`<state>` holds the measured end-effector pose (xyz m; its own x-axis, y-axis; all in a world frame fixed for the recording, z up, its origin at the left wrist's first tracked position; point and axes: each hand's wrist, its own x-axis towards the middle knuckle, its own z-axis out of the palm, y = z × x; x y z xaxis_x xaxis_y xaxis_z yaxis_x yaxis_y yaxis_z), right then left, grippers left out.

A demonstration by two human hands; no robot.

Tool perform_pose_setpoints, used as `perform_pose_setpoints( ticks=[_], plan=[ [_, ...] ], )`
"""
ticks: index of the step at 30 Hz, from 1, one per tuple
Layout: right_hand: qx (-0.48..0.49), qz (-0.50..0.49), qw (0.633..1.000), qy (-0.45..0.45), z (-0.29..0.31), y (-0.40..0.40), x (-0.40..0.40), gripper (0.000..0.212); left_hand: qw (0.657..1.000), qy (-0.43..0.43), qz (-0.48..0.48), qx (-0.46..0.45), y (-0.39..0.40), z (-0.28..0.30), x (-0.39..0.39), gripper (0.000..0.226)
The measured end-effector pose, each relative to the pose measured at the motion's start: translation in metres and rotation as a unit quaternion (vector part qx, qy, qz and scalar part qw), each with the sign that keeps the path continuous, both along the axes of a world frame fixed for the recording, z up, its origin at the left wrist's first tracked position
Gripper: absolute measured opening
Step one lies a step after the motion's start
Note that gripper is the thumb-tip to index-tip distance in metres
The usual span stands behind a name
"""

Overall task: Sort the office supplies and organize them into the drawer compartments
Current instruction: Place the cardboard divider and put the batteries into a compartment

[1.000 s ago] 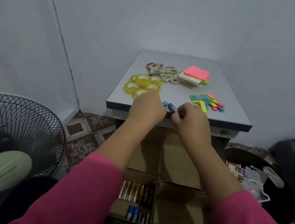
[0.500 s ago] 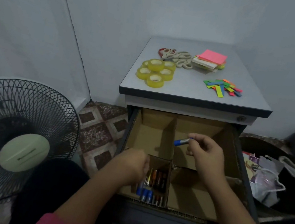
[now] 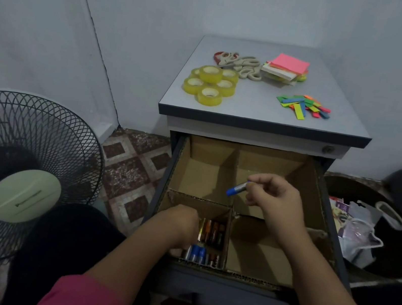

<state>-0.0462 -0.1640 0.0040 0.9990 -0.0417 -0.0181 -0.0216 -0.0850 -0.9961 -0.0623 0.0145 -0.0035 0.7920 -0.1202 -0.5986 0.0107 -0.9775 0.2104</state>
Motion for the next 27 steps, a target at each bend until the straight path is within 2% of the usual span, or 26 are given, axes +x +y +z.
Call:
perform_pose_setpoints(
  ticks=[3, 6, 9, 12, 17, 20, 24, 27],
  plan=[
    [-0.028, 0.066, 0.997, 0.014, 0.007, 0.005, -0.006, 0.013, 0.974, 0.063, 0.113, -0.187, 0.018, 0.017, 0.006, 0.016],
    [-0.113, 0.148, 0.982, 0.038, 0.019, 0.018, -0.015, 0.012, 0.905, -0.047, 0.21, -0.367, 0.043, 0.035, 0.011, 0.013],
    [-0.294, 0.236, 0.925, 0.053, 0.022, 0.045, -0.018, 0.011, 0.821, -0.172, 0.299, -0.455, 0.056, 0.038, 0.018, 0.012],
    [-0.431, 0.294, 0.852, 0.035, 0.011, 0.076, -0.013, 0.014, 0.772, -0.198, 0.336, -0.502, 0.056, 0.037, 0.023, 0.012],
    [-0.476, 0.363, 0.795, 0.094, -0.012, 0.108, -0.001, 0.017, 0.761, -0.193, 0.327, -0.526, 0.053, 0.032, 0.024, 0.01],
    [-0.517, 0.375, 0.766, 0.072, -0.022, 0.112, -0.001, 0.015, 0.757, -0.194, 0.328, -0.531, 0.052, 0.03, 0.025, 0.01],
    [-0.546, 0.367, 0.752, 0.038, -0.026, 0.107, -0.003, 0.014, 0.751, -0.193, 0.327, -0.54, 0.049, 0.032, 0.025, 0.011],
    [-0.539, 0.364, 0.759, 0.036, -0.029, 0.102, -0.001, 0.013, 0.756, -0.192, 0.318, -0.539, 0.048, 0.032, 0.024, 0.011]
  ],
)
